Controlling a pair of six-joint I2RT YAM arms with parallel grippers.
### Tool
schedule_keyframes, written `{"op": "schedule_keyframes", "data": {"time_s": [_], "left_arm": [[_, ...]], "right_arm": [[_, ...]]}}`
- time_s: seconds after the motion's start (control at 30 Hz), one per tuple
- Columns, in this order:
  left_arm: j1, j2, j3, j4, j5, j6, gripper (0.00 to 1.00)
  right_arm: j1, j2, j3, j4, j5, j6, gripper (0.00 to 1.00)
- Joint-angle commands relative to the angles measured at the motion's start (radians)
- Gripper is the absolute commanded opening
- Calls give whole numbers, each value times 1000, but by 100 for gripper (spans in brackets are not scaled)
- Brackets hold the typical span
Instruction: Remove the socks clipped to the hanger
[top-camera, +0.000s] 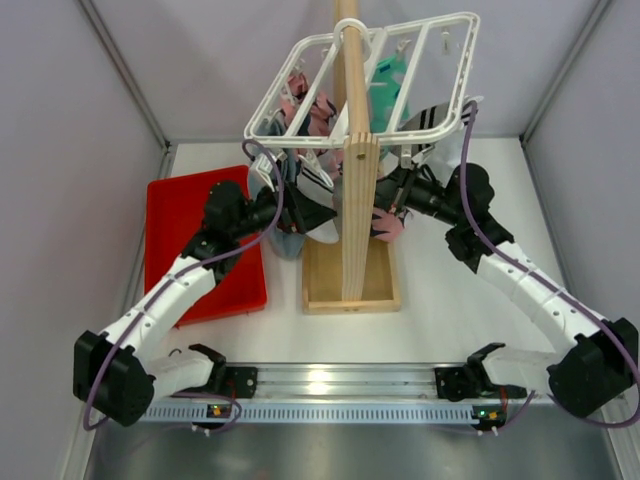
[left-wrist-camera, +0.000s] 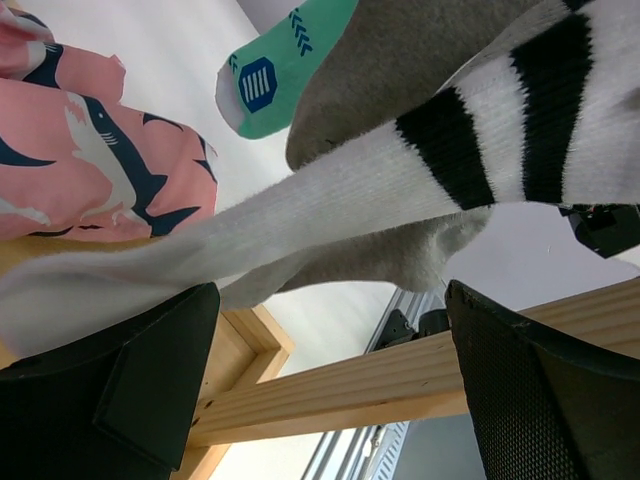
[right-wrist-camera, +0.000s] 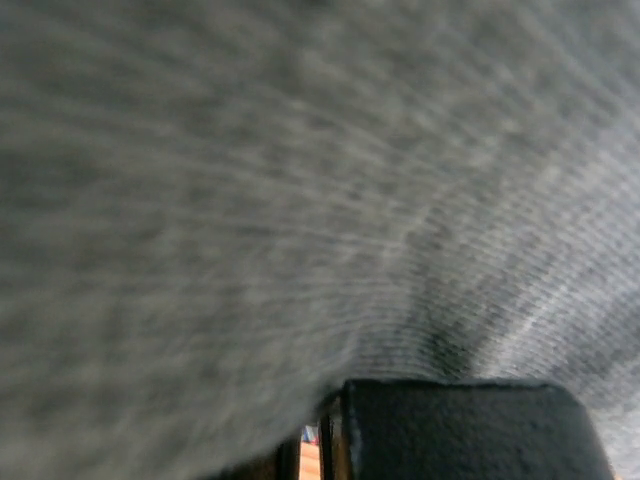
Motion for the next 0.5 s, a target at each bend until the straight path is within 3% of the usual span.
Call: {"op": "schedule_keyframes", "data": {"time_s": [0.0, 0.47], "left_arm": [[-11, 2, 62, 51, 2, 27, 98], [-39, 53, 144, 51, 19, -39, 98]], "right_arm": [[38, 14, 30, 160, -57, 91, 0], [139, 42, 75, 77, 14, 22, 0]]}}
